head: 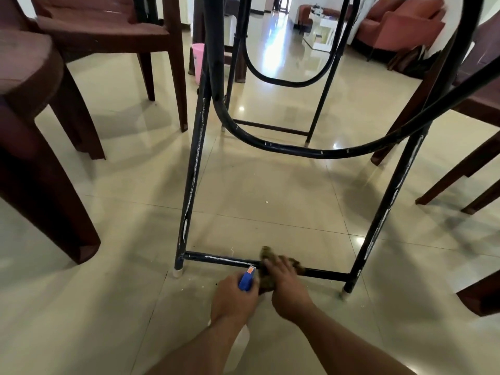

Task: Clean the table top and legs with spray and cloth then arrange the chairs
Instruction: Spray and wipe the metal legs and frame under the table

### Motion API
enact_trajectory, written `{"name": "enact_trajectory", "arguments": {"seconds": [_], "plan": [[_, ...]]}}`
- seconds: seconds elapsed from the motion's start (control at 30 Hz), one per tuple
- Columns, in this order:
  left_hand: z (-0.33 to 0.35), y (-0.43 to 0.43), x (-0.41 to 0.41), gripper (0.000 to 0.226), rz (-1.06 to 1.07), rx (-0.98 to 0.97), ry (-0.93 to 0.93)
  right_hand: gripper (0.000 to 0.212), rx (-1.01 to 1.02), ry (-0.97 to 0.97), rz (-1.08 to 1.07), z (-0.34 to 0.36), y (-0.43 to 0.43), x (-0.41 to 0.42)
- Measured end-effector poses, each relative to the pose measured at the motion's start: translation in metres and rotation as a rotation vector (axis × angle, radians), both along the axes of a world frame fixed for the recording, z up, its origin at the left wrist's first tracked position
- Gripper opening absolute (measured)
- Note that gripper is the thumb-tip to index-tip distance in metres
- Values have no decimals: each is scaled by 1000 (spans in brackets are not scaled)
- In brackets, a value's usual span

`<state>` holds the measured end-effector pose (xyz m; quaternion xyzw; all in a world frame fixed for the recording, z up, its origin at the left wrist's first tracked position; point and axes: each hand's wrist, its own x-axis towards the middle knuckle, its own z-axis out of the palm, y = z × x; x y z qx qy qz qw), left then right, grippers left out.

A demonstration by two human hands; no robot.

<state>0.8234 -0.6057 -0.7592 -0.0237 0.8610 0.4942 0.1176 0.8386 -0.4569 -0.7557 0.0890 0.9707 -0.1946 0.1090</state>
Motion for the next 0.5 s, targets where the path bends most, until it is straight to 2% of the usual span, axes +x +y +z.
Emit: {"name": "enact_trajectory", "arguments": {"seconds": [0.07, 0.1, 0.23, 0.27, 0.33, 0.43, 0.5], "plan": [[1, -6, 1, 13, -3, 8, 0, 84, -43, 35, 180, 1, -3, -2], [3, -9, 1, 14, 12, 6, -2, 82, -42, 37, 169, 0, -2, -4], [1, -22, -2, 23, 69, 11, -14, 69, 144, 26, -288, -4, -15, -17], [2, -26, -3, 23, 78, 12, -20, 69, 184, 9, -324, -4, -26, -22], [1, -34, -5, 21, 74, 38, -29, 69, 152, 27, -190, -8, -50, -31], [3, -44, -9, 17, 69, 67, -51, 75, 38, 41, 238, -5, -65, -37], [2, -48, -11, 13, 75, 81, -52, 85, 70, 16, 332, -2, -47, -37]]}}
